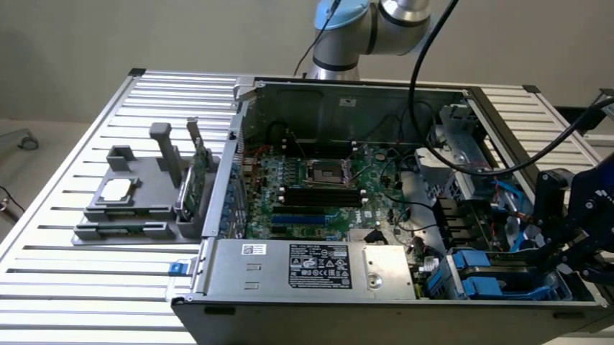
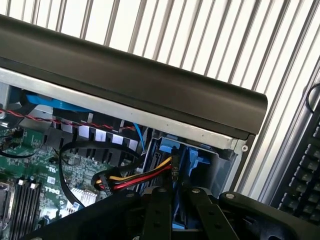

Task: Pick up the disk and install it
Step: 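Insert the first disk wire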

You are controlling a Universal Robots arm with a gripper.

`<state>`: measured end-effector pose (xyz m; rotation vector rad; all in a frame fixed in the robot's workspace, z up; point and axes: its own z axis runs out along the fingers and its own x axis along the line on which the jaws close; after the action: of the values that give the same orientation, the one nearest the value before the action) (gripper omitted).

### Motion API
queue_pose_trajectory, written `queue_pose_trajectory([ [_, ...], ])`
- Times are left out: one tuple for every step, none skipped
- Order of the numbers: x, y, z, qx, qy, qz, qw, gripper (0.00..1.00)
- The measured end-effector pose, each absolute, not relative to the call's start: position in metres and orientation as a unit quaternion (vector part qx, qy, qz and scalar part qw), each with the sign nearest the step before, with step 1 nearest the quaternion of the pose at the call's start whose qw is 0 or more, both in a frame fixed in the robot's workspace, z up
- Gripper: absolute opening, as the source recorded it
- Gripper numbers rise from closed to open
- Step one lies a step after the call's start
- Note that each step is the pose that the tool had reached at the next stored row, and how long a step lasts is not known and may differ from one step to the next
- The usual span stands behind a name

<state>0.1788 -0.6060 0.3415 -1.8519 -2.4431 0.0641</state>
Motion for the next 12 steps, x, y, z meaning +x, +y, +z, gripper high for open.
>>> queue_pose_trajectory([
  [0.179, -0.606, 0.341, -0.604, -0.796, 0.021, 0.038, 0.17],
  [0.178, -0.606, 0.341, -0.605, -0.795, 0.021, 0.038, 0.17],
  [0.177, -0.606, 0.341, -0.605, -0.795, 0.021, 0.038, 0.17],
  [0.176, -0.606, 0.342, -0.606, -0.794, 0.021, 0.038, 0.17],
  [0.174, -0.606, 0.343, -0.606, -0.794, 0.021, 0.038, 0.17],
  [0.173, -0.606, 0.344, -0.607, -0.794, 0.021, 0.038, 0.17],
  [0.172, -0.606, 0.346, -0.607, -0.793, 0.021, 0.038, 0.17],
  [0.172, -0.606, 0.348, -0.608, -0.793, 0.021, 0.038, 0.17],
  [0.171, -0.606, 0.35, -0.608, -0.793, 0.021, 0.038, 0.17],
  [0.171, -0.606, 0.352, -0.608, -0.793, 0.021, 0.038, 0.17],
  [0.171, -0.606, 0.354, -0.609, -0.792, 0.021, 0.037, 0.17],
  [0.171, -0.606, 0.355, -0.609, -0.792, 0.022, 0.037, 0.17],
])
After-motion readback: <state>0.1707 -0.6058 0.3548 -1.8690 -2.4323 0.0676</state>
